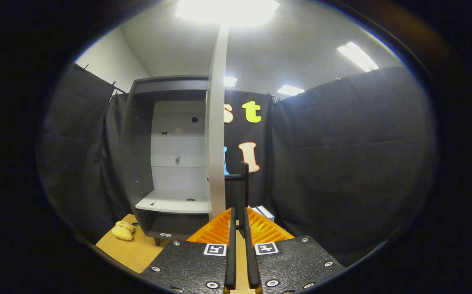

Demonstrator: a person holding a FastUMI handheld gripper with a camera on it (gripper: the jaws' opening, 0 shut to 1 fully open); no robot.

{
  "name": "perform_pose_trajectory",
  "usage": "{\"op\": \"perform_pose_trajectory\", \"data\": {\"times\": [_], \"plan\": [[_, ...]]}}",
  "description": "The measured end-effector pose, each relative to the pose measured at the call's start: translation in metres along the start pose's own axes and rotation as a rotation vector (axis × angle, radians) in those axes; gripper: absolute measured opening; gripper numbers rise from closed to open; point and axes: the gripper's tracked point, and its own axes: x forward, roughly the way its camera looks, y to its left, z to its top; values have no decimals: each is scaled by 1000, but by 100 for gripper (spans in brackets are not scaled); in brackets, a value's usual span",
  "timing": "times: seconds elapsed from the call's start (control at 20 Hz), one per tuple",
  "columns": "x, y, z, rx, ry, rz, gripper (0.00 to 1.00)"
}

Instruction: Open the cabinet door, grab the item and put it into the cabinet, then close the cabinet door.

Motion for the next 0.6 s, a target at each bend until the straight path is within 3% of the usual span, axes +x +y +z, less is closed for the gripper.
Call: {"op": "perform_pose_trajectory", "data": {"times": [0.05,0.3,0.5,0.6], "plan": [[4,3,4,5,-26,14,11],[12,26,12,10,-90,111,33],[5,49,5,7,-73,213,87],[3,61,-1,13,-51,262,94]]}}
